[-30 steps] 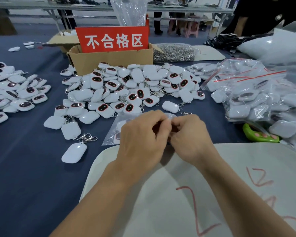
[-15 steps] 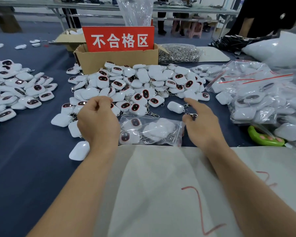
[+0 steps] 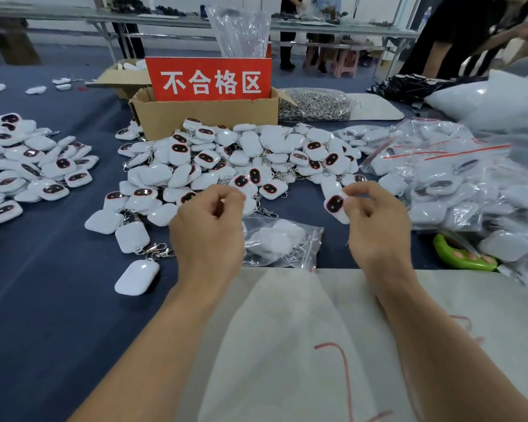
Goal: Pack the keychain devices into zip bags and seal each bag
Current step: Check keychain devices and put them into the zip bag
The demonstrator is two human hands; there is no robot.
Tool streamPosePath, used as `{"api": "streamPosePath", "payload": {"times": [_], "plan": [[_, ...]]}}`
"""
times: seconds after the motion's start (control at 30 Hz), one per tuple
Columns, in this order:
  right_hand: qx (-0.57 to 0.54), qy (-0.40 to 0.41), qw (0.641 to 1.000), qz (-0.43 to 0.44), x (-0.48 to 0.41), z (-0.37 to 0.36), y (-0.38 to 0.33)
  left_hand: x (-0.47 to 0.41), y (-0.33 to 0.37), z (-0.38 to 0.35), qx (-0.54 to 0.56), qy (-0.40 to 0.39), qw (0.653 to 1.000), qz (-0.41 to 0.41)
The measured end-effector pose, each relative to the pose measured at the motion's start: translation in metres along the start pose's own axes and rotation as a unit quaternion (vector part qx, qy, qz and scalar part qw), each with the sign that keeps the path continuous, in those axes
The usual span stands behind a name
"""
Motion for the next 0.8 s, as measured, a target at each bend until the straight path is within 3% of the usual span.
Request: {"api": "streamPosePath", "payload": {"times": [0.1,0.2,0.5,0.8], "plan": [[-0.166,-0.021,0.986,-0.020,0.025,0.004,-0.017,0.013,0.009,-0.010,-0.013,-0.073,0.995,-0.062],[-0.241,-0.122,0.962,-0.041,0.053,0.000,-0.029,0.024,0.019,-0.018,0.031,-0.136,0.987,-0.080],[-0.261,-0.285,0.914,-0.127,0.059,0.003,-0.040,0.019,0.022,-0.025,0.206,-0.189,0.960,-0.026],[-0.236,-0.260,0.932,-0.088,0.059,0.007,-0.042,0.018,0.024,-0.020,0.274,-0.216,0.936,0.039]]}}
Point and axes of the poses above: each hand's wrist, its own x-axis away from the middle knuckle, its own z-axis out of the back of the hand, y = z × x, the point moved 1 cm from there along -x, towards the middle knuckle, and after that the axes turned 8 degrees about -z, right-handed, at the moved point
